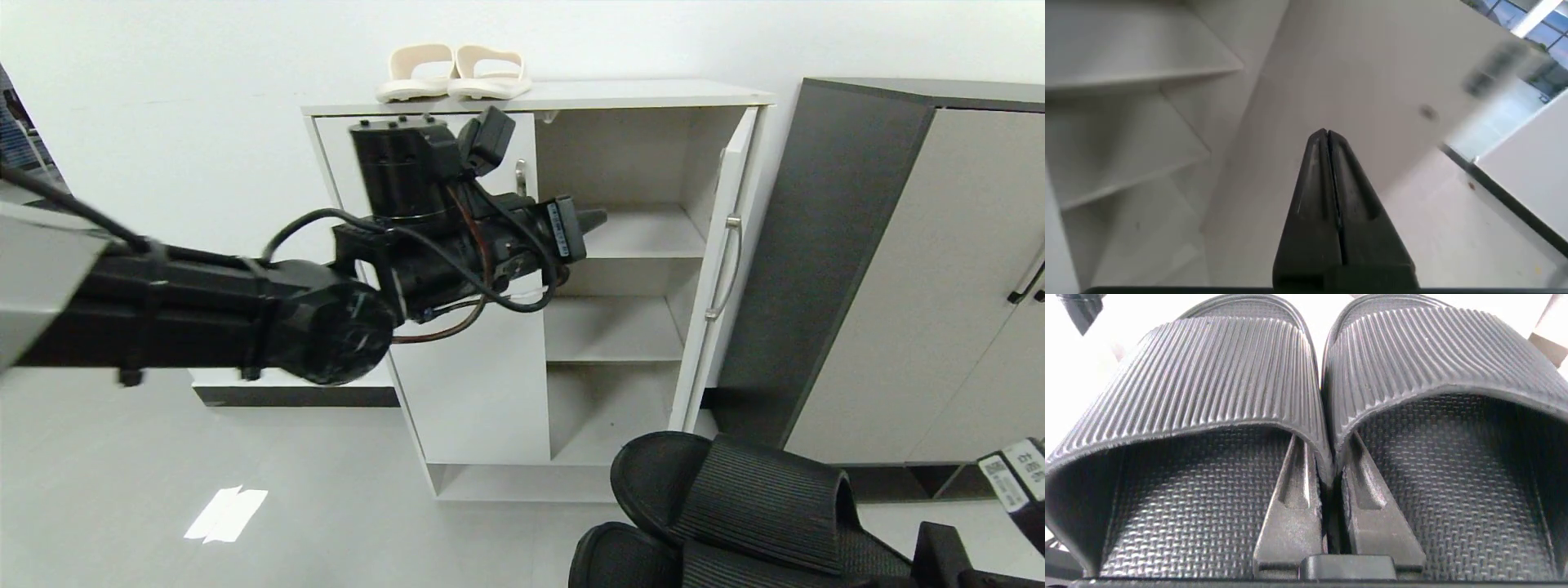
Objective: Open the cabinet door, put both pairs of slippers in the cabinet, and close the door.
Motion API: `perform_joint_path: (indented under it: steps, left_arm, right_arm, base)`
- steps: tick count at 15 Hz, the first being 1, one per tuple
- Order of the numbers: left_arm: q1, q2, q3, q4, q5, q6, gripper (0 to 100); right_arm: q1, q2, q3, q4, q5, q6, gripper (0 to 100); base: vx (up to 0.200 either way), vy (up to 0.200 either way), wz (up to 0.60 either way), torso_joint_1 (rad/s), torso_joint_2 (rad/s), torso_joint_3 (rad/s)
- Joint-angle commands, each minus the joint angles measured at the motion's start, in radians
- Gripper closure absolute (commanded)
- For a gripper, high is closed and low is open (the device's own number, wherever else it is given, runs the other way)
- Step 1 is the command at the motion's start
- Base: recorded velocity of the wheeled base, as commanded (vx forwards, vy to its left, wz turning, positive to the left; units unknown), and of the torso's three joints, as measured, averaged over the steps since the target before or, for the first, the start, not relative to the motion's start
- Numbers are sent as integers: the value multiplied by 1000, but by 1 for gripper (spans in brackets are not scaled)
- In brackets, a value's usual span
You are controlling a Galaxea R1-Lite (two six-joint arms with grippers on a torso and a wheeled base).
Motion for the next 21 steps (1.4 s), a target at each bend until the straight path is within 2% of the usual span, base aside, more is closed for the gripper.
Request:
perform_joint_path:
  steps: [1, 2, 3, 5, 8, 10, 12, 13, 15, 16, 17, 18, 19, 21]
  left_arm:
    - [3, 261, -240, 6, 16, -1, 100]
    - [-13, 296, -301, 30, 16, -1, 100]
    - [-42, 325, -393, 98, 9, -4, 100]
    - [-94, 342, -467, 156, -10, -4, 100]
    - [-189, 327, -470, 159, -21, -4, 100]
    - [-226, 293, -457, 156, -21, -10, 100]
    - [-258, 233, -401, 153, -24, -27, 100]
    - [-256, 216, -375, 147, -22, -27, 100]
    - [-210, 178, -327, 101, -11, -21, 100]
    - [-151, 126, -287, 87, 25, 12, 100]
    - [-74, 54, -230, 87, 101, 98, 100]
    - [14, -49, -135, 89, 194, 190, 100]
    - [81, -173, -3, 89, 266, 220, 100]
    - [170, -506, 333, 122, 394, 240, 100]
  right_arm:
    - [0, 3, 0, -1, 1, 0, 100]
    - [0, 3, 0, -1, 1, 0, 100]
    - [0, 3, 0, -1, 1, 0, 100]
    - [0, 3, 0, -1, -1, 0, 100]
    - [0, 3, 1, -1, -1, 0, 100]
    - [0, 3, 1, -1, -1, 0, 100]
    - [0, 3, 1, -1, -1, 0, 100]
    - [0, 3, 1, -1, -1, 0, 100]
    - [-1, 6, 1, -1, -1, 0, 100]
    - [-7, 14, -2, -1, -4, 1, 100]
    - [-24, 31, -14, -1, -15, 1, 100]
    - [-52, 47, -32, -1, -27, 3, 100]
    - [-64, 58, -48, -1, -45, 4, 100]
    - [-64, 60, -57, 1, -98, 4, 100]
  base:
    - [0, 0, 0, 0, 0, 0]
    - [0, 0, 0, 0, 0, 0]
    - [0, 0, 0, 0, 0, 0]
    - [0, 0, 0, 0, 0, 0]
    - [0, 0, 0, 0, 0, 0]
    - [0, 0, 0, 0, 0, 0]
    - [0, 0, 0, 0, 0, 0]
    - [0, 0, 0, 0, 0, 0]
    - [0, 0, 0, 0, 0, 0]
    - [0, 0, 0, 0, 0, 0]
    - [0, 0, 0, 0, 0, 0]
    - [0, 0, 0, 0, 0, 0]
    - [0, 0, 0, 0, 0, 0]
    - [0, 0, 0, 0, 0, 0]
